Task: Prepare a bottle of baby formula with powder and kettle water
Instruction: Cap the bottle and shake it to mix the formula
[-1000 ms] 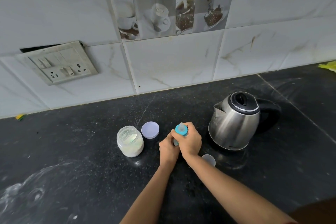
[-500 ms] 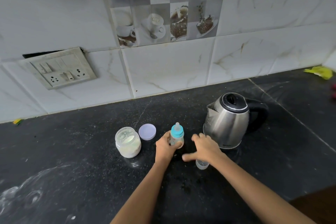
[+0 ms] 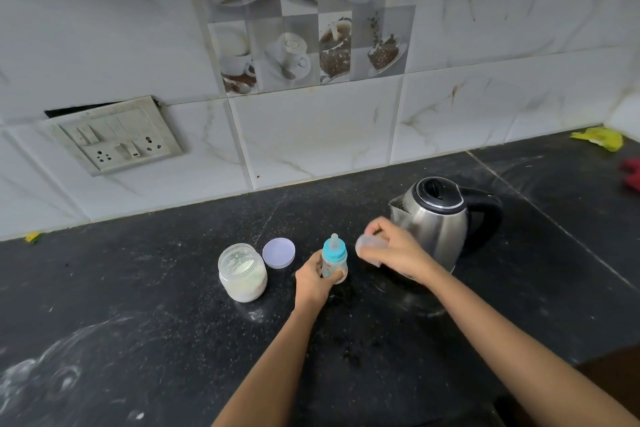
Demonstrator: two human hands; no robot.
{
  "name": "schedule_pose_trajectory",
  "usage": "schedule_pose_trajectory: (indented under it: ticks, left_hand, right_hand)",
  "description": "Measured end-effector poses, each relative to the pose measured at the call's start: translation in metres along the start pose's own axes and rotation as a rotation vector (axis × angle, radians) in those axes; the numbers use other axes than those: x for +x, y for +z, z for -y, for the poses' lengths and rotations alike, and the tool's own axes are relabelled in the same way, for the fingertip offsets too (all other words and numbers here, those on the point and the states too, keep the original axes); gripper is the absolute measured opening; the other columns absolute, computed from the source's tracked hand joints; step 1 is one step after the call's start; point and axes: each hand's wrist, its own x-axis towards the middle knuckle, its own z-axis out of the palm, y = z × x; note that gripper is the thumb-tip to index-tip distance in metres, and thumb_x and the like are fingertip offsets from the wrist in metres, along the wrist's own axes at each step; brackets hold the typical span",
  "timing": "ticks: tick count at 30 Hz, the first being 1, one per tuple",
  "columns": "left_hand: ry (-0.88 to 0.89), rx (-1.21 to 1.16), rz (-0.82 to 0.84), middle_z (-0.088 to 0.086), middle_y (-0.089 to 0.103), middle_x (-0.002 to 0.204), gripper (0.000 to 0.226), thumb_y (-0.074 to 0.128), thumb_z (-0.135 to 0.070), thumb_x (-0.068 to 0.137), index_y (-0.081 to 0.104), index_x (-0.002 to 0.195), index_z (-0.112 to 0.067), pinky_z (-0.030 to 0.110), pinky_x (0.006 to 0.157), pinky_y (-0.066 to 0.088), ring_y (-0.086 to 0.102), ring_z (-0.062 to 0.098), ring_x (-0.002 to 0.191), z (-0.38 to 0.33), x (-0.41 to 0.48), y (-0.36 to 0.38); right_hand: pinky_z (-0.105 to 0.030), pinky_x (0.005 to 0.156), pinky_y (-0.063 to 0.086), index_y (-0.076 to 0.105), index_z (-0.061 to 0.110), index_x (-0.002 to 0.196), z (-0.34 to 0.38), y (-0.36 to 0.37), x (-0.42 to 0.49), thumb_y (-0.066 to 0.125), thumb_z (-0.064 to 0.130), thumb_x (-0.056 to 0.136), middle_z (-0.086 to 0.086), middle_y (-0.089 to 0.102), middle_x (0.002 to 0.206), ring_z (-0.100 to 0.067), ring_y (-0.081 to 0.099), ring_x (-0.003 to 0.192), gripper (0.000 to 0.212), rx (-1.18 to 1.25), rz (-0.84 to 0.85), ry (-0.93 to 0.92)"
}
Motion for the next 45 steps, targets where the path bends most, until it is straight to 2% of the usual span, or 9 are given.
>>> schedule_pose_trajectory:
  ticks: [4,9,15,18,24,29,35,41,45]
  left_hand:
    - [-0.003,0.018,0.003,0.002,0.053,0.137,0.068,0.076,-0.012,0.078,0.043,0.138,-0.015,0.035,0.108,0.037,0.051,0.016,0.125,-0.002,0.000,0.000]
    - [0.016,0.009,0.013,-0.004,0.056,0.130,0.064,0.075,-0.012,0.079,0.046,0.136,-0.015,0.029,0.104,0.037,0.052,0.012,0.121,-0.002,0.000,0.000]
    - [0.058,-0.005,0.017,-0.005,0.064,0.120,0.057,0.078,-0.015,0.077,0.054,0.128,-0.021,0.029,0.100,0.045,0.059,0.005,0.108,0.003,0.001,0.002]
    - [0.088,0.005,0.021,-0.010,0.067,0.110,0.053,0.077,-0.018,0.077,0.056,0.125,-0.023,0.032,0.097,0.049,0.062,0.005,0.103,0.006,-0.001,0.007]
    - [0.096,-0.004,-0.034,-0.014,0.068,0.103,0.049,0.077,-0.018,0.077,0.058,0.122,-0.025,0.027,0.091,0.051,0.063,0.001,0.097,0.016,0.005,0.002]
    - [0.123,-0.006,-0.044,-0.014,0.069,0.099,0.046,0.077,-0.021,0.078,0.059,0.120,-0.027,0.019,0.083,0.051,0.064,-0.003,0.091,0.009,0.002,0.007]
    - [0.128,0.003,-0.064,-0.013,0.069,0.092,0.041,0.075,-0.024,0.077,0.061,0.116,-0.028,0.011,0.069,0.046,0.063,-0.003,0.083,0.008,0.001,0.008]
    - [0.121,0.022,-0.089,-0.011,0.068,0.088,0.039,0.076,-0.020,0.077,0.061,0.112,-0.026,0.010,0.067,0.045,0.062,-0.004,0.078,0.008,-0.001,0.010]
    - [0.114,0.051,-0.083,-0.012,0.068,0.087,0.032,0.076,-0.026,0.076,0.061,0.105,-0.028,0.011,0.066,0.045,0.063,0.000,0.080,0.007,-0.001,0.009]
  right_hand:
    - [-0.021,0.090,0.046,0.055,0.037,0.128,0.013,-0.002,0.018,0.067,0.025,0.090,0.017,0.057,0.126,-0.002,0.053,0.115,0.041,0.174,-0.019,-0.264]
    - [-0.034,0.101,0.050,0.053,0.038,0.122,0.015,0.017,0.036,0.068,0.015,0.090,0.012,0.058,0.126,-0.007,0.057,0.118,0.041,0.225,0.013,-0.364]
    - [-0.036,0.103,0.049,0.051,0.039,0.130,-0.005,0.033,0.044,0.063,0.009,0.090,0.011,0.048,0.134,-0.009,0.050,0.125,0.051,-0.061,0.151,-0.389]
    - [-0.037,0.102,0.050,0.054,0.039,0.127,-0.017,0.034,0.044,0.066,0.008,0.088,0.012,0.050,0.131,-0.009,0.051,0.123,0.051,-0.116,0.161,-0.372]
    - [-0.035,0.102,0.050,0.057,0.038,0.125,-0.016,0.042,0.059,0.071,0.010,0.084,0.010,0.054,0.128,-0.011,0.054,0.121,0.051,-0.117,0.198,-0.380]
    - [-0.036,0.096,0.051,0.048,0.029,0.135,-0.023,0.043,0.057,0.068,0.023,0.087,0.003,0.057,0.130,-0.013,0.057,0.116,0.053,-0.312,0.113,-0.503]
    - [-0.033,0.089,0.054,0.041,0.024,0.138,-0.028,0.054,0.058,0.064,0.030,0.089,-0.003,0.056,0.132,-0.018,0.062,0.110,0.054,-0.452,0.038,-0.534]
    - [-0.034,0.076,0.056,0.040,0.020,0.140,-0.021,0.071,0.052,0.059,0.043,0.092,-0.008,0.059,0.124,-0.023,0.067,0.097,0.056,-0.608,-0.109,-0.445]
    - [-0.030,0.071,0.052,0.036,0.020,0.135,0.001,0.074,0.056,0.054,0.052,0.092,-0.006,0.058,0.114,-0.021,0.065,0.092,0.056,-0.819,-0.095,-0.273]
